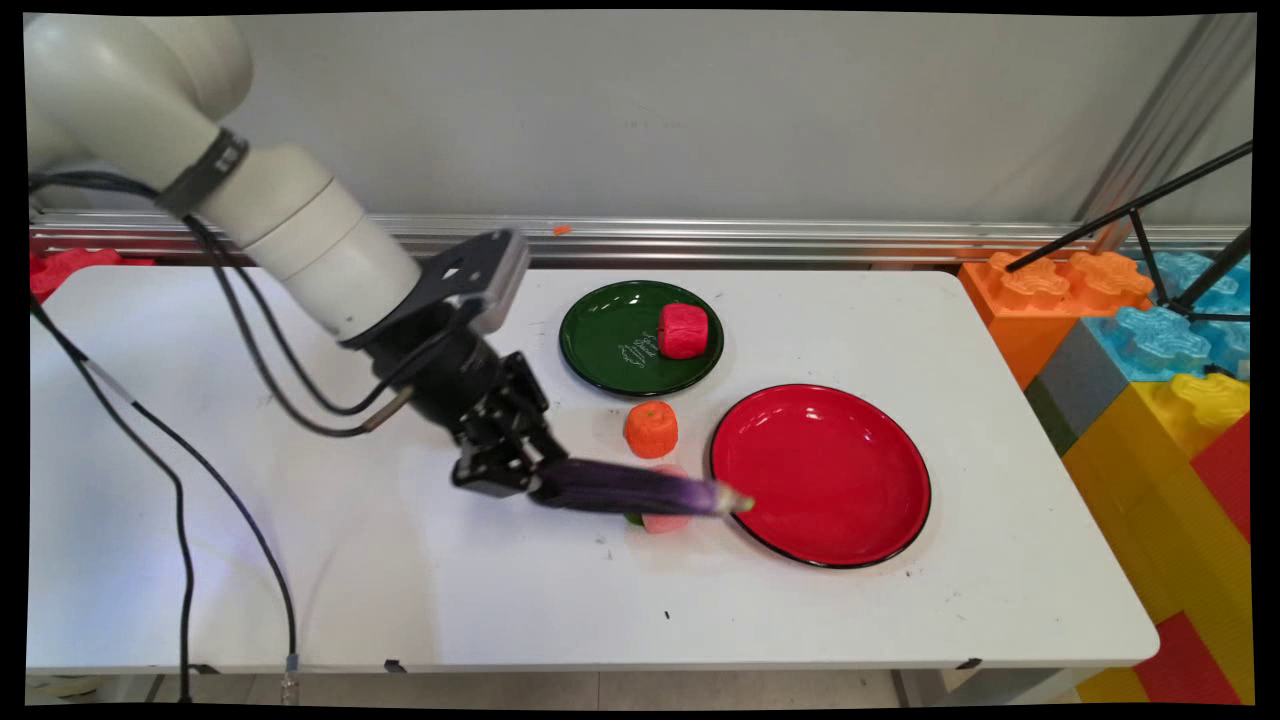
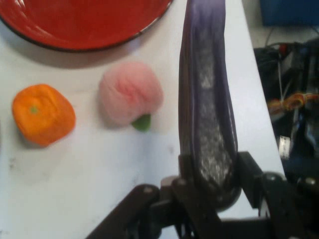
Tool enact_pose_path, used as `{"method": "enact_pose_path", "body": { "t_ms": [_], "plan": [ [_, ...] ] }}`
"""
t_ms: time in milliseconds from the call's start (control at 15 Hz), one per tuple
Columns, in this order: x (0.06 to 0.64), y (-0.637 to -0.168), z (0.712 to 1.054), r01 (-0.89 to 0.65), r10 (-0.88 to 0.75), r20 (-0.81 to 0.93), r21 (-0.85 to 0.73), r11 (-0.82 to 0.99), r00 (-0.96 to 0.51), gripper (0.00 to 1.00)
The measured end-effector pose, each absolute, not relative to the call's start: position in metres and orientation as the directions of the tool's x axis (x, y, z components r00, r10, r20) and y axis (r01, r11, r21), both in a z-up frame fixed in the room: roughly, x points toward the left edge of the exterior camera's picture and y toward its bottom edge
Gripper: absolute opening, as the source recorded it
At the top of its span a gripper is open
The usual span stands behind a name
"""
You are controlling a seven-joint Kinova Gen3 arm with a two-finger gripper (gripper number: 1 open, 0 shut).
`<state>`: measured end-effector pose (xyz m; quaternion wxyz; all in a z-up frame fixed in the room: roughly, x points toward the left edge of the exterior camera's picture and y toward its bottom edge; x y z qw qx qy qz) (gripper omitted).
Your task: Place the picked object on the table
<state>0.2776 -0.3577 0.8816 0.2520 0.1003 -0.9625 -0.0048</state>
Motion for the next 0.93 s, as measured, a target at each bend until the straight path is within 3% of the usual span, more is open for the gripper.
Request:
{"method": "enact_pose_path", "body": {
  "t_ms": [933],
  "plan": [
    [0.346,-0.381,0.803,0.044,0.031,0.428,0.02,0.999,-0.903,0.0]
  ]
}}
